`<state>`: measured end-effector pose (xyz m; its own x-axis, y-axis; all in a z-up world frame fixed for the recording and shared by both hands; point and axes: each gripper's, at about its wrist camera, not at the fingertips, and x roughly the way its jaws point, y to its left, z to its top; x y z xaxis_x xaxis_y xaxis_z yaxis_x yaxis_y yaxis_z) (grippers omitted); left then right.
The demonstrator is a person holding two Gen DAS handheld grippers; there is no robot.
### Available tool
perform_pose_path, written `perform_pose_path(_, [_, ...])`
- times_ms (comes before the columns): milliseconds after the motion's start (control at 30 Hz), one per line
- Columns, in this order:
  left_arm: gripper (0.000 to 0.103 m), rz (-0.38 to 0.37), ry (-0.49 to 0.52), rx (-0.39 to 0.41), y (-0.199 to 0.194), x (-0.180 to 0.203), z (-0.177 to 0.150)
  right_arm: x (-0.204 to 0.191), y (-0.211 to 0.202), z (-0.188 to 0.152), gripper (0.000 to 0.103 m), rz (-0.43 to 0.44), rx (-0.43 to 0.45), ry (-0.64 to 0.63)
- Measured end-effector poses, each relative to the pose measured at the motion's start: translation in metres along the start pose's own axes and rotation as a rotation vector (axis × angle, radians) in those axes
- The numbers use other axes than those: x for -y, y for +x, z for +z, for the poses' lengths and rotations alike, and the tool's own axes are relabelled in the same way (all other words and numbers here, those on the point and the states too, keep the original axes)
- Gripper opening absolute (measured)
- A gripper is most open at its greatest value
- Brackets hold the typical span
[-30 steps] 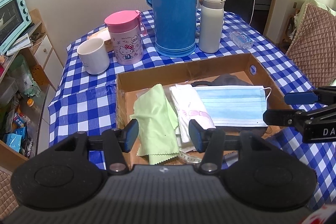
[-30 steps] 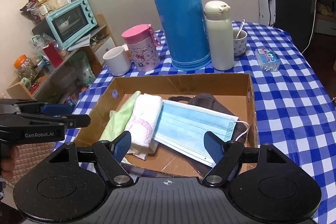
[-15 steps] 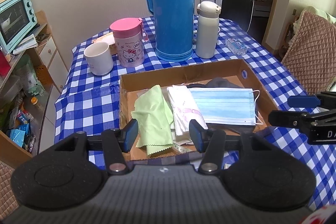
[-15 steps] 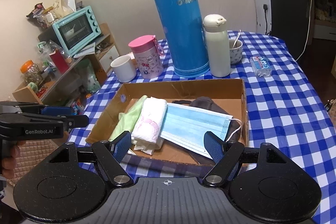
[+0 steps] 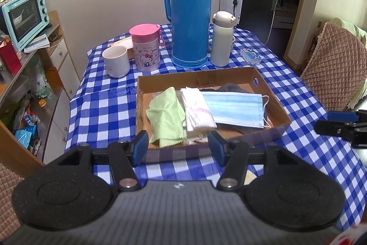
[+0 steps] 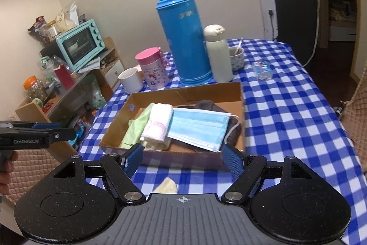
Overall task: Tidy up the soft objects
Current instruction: 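Withdraw both tools from the tray toward the scrunchies and hair clip, then close the right tool on the purple velvet scrunchie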
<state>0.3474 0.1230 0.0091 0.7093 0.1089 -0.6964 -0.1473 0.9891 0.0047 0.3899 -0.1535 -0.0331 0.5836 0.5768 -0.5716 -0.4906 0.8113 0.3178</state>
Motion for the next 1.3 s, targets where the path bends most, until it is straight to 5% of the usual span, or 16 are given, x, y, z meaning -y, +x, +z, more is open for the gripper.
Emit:
perform_pose_path(567, [0.058, 0.014, -0.037, -0.019, -0.055, -0.001, -0.054, 0.014, -0.065, -0.053, 0.076, -0.057, -0.009, 0.075])
perform_pose_path(1300, [0.058, -0.09, 0.003, -0.154, -0.046, 0.043, -0.102, 0.003, -0.057, -0.11, 0.076, -0.075, -0.145, 0.04])
